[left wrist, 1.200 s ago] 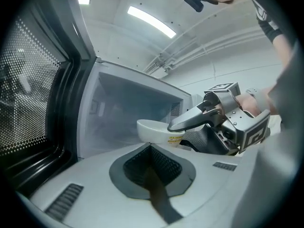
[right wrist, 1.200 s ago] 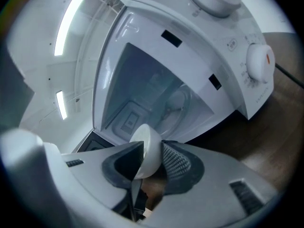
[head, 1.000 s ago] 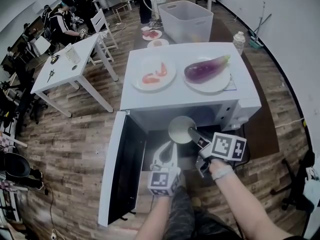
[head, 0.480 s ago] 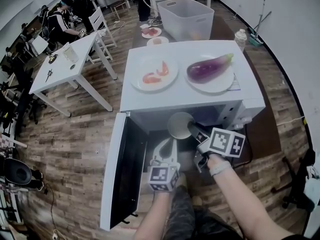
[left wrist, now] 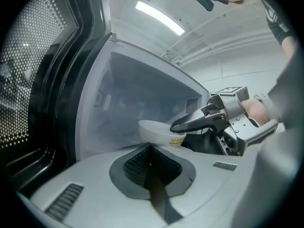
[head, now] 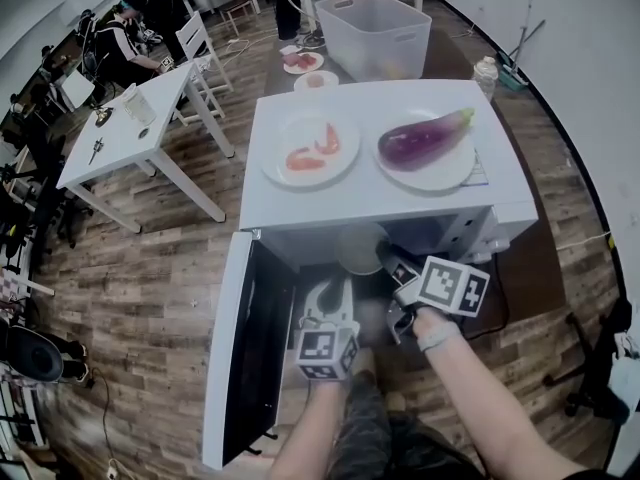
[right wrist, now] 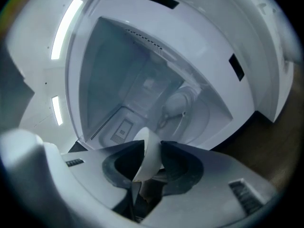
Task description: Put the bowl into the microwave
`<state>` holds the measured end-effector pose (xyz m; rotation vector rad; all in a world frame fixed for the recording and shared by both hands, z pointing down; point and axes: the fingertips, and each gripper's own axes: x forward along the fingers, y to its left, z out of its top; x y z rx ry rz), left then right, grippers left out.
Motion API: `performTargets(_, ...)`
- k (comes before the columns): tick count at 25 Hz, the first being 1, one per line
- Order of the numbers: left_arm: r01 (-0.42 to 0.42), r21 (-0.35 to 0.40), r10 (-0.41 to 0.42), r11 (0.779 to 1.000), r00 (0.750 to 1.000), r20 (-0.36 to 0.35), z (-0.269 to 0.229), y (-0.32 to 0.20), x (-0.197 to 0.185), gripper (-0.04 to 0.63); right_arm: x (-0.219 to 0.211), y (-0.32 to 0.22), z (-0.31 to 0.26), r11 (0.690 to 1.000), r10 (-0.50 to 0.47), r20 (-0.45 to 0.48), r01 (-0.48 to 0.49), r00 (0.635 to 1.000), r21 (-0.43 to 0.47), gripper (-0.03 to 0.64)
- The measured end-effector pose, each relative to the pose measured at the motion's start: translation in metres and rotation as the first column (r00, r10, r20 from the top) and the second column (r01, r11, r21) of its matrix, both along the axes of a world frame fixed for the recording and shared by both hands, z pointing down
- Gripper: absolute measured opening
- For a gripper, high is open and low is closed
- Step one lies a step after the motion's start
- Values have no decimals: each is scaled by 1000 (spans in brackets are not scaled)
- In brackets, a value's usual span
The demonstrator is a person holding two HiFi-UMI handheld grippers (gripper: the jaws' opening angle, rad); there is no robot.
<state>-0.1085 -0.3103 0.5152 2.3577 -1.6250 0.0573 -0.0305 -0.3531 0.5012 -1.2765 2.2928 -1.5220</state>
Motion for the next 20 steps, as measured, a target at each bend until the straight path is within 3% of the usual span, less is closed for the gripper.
performTargets(13, -11, -9, 10, 1000, 998, -62, -1, -7, 5, 6, -1, -15, -2, 999, 14, -18, -13, 1000, 43, 115)
performTargets(20, -73, -21, 71, 997, 995, -65, 1, 0, 19, 21, 1, -15, -4, 998, 30, -40, -27, 999, 65, 114)
